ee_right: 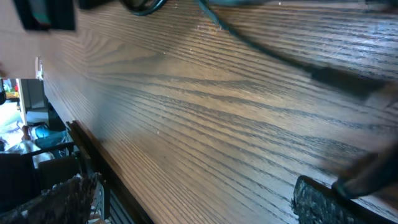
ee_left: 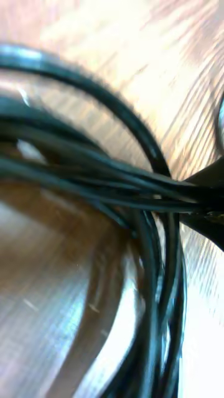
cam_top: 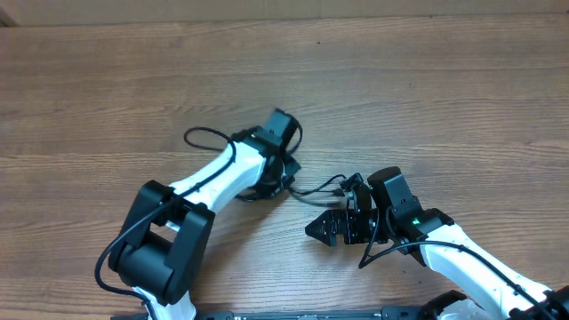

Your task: Untangle cables

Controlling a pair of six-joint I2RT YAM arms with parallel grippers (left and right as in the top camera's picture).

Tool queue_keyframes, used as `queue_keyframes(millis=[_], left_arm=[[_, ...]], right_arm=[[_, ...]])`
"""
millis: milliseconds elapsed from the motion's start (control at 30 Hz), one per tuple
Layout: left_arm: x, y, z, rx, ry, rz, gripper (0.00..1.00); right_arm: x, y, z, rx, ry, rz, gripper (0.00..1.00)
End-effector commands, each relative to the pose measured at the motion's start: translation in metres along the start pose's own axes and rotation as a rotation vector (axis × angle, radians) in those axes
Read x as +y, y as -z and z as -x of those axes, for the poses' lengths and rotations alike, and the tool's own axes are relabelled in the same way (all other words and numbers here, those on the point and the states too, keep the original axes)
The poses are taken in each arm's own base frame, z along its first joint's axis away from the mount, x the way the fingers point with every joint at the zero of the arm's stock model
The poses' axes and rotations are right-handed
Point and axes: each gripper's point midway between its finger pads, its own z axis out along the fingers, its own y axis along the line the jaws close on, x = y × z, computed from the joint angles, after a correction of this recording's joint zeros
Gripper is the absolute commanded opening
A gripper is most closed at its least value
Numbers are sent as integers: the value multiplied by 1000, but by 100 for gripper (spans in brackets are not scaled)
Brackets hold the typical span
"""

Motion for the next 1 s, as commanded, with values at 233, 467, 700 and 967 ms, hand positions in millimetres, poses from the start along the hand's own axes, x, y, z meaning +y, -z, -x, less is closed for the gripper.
queue_keyframes(millis=[233,467,700,967], left_arm=[[-86,171,33,-251,-504,-360,4],[-75,220,19,-325,-731,-367,4],[-35,205,5,-249,-1086,-197,4],[-11,195,-4,-167,-1287,-108,5]], right_arm=[[-4,0,3,-14,-4,-23,100],[0,0,10,-40,18,-9,100],[0,0,10,-43,20,-7,100],[4,0,8,-28,20,20,100]])
